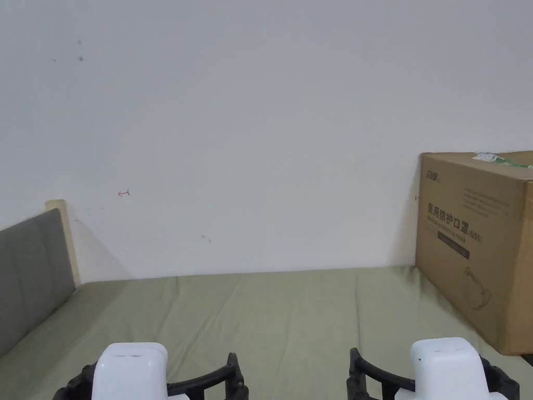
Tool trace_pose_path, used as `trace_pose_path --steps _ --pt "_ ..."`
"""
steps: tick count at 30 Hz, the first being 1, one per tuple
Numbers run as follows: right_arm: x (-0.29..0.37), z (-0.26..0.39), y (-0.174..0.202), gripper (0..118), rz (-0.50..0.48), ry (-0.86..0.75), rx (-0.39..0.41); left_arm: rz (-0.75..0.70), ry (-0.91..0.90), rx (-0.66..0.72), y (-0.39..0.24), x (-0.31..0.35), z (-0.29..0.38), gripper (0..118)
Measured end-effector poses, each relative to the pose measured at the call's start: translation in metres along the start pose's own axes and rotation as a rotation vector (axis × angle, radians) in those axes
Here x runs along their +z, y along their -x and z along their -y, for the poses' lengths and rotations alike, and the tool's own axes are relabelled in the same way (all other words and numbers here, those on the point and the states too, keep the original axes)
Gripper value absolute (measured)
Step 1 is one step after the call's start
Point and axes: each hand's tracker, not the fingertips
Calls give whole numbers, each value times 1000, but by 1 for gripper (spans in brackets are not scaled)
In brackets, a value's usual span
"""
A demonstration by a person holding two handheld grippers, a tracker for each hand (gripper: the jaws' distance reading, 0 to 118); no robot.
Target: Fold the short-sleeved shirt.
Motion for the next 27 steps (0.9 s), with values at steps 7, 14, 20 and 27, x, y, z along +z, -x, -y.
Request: trace_pose_path --steps 7,14,20,27 --pt "-2 -1 -3 115 20 -12 -14 -73 53 -7 0 -10 -6 118" --pt "-2 -3 -3 116 28 -28 -20 -62 85 3 5 -13 -5 118" --pt "-6 -4 -6 117 14 2 -42 -61 80 -48 7 -16 1 118" --pt "-6 -4 -6 117 12 9 -33 -62 143 37 14 -15 -2 118"
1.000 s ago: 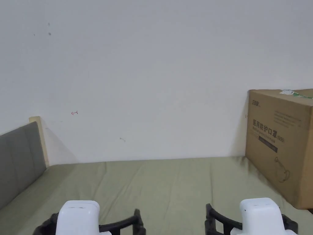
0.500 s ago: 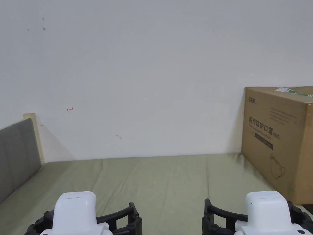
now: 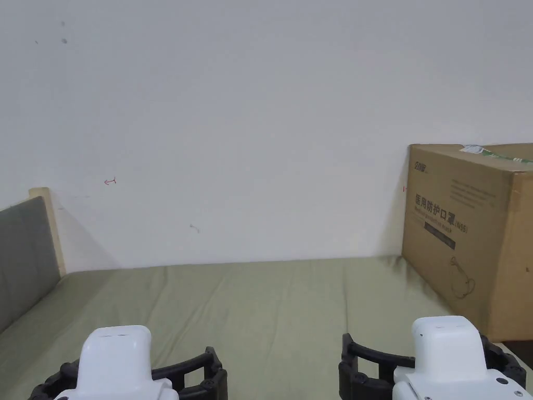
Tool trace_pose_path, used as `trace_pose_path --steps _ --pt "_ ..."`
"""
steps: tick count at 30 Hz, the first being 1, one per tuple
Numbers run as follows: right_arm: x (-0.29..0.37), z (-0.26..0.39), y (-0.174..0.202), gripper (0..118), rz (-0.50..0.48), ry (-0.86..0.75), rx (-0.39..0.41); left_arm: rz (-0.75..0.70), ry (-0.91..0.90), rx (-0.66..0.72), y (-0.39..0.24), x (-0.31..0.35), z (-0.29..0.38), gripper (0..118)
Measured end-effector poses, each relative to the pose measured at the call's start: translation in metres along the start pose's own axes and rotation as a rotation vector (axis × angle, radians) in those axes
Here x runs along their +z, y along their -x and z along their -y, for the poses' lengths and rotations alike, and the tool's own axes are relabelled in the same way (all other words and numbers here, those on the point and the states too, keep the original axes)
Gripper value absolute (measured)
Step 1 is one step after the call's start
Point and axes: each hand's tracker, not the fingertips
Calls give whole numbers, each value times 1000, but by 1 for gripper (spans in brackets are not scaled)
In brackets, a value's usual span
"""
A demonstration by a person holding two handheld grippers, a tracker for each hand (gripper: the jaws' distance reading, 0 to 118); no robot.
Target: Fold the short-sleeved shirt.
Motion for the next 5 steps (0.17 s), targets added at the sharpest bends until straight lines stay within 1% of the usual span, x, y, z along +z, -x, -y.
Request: trace_pose_path --steps 2,5 --pt "0 0 1 117 0 -4 7 12 -11 10 2 1 -1 118" --pt "1 -1 2 117 1 -9 11 -10 -24 -33 0 0 -1 118"
